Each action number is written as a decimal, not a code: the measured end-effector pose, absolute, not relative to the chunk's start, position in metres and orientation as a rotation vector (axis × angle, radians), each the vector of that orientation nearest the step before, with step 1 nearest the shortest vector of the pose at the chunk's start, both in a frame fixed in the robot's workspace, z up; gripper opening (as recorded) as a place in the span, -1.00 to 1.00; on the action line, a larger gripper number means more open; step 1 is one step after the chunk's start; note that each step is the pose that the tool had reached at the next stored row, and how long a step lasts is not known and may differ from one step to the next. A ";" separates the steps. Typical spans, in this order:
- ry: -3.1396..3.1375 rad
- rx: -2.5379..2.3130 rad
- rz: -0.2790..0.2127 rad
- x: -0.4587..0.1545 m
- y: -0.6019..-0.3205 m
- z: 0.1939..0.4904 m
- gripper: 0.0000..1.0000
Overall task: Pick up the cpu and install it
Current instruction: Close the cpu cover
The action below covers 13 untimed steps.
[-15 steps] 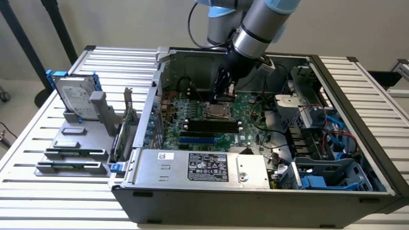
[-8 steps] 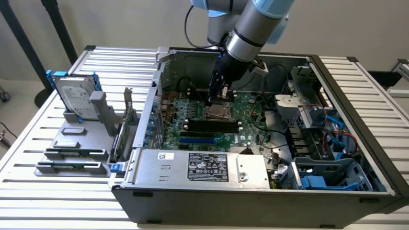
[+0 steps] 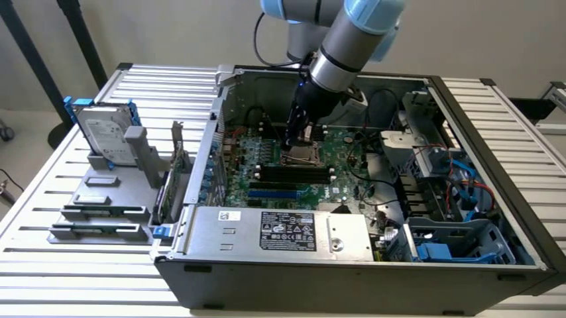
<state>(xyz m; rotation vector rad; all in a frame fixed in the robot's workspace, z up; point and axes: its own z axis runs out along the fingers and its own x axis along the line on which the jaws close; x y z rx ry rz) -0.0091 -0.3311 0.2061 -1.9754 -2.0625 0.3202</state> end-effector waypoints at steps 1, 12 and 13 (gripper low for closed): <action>-2.062 -1.974 0.317 -0.009 -0.331 0.205 -0.79; -2.057 -1.961 0.294 -0.012 -0.332 0.196 -0.79; -2.057 -1.961 0.293 -0.012 -0.332 0.196 -0.79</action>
